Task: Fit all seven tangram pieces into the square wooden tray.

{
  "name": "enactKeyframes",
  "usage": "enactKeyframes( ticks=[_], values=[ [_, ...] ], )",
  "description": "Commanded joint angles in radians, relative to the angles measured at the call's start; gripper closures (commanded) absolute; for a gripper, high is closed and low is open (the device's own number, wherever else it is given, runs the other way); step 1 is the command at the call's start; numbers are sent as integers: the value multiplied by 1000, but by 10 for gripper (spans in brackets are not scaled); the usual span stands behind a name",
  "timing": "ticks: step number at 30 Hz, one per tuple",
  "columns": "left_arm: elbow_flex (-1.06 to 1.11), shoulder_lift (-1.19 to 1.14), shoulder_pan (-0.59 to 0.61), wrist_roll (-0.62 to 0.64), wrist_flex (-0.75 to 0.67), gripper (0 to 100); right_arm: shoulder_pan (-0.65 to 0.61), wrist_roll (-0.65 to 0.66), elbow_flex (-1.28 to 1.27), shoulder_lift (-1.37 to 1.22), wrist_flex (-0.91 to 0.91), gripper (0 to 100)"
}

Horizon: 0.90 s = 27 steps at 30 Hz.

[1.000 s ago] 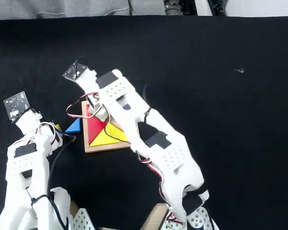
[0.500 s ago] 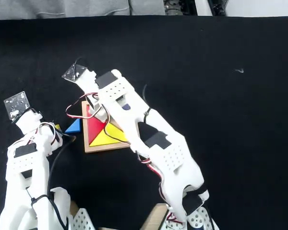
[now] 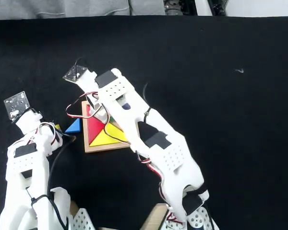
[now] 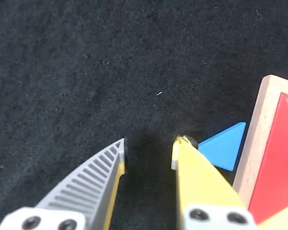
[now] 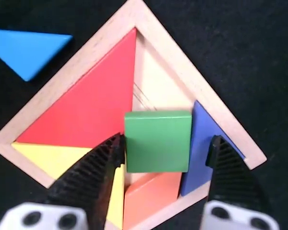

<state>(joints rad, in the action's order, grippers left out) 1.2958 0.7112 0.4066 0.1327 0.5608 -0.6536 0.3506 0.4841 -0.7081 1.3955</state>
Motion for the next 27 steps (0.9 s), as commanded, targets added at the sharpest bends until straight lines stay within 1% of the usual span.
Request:
enactKeyframes(
  ticks=[1, 3, 7, 10, 13, 16, 19, 27],
  values=[
    [-5, 18, -10, -8, -14, 830, -6, -3, 58, 79, 11, 732],
    [-5, 18, -8, -8, -14, 830, -6, 3, 59, 116, 41, 765],
    [-5, 18, -7, -8, -14, 830, 0, 17, 48, 223, 126, 904],
    [-5, 18, -5, -8, -14, 830, 37, 20, 1, 298, 180, 982],
    [-5, 18, -5, -8, -14, 830, 64, 21, -114, 334, 170, 986],
    [-5, 18, -10, -8, -15, 830, 74, 21, -240, 323, 57, 988],
    [-5, 18, -8, -8, -15, 830, 78, 21, -311, 306, -44, 987],
    [-5, 18, -10, -8, -14, 830, 83, 21, -255, 219, -91, 987]
  ],
)
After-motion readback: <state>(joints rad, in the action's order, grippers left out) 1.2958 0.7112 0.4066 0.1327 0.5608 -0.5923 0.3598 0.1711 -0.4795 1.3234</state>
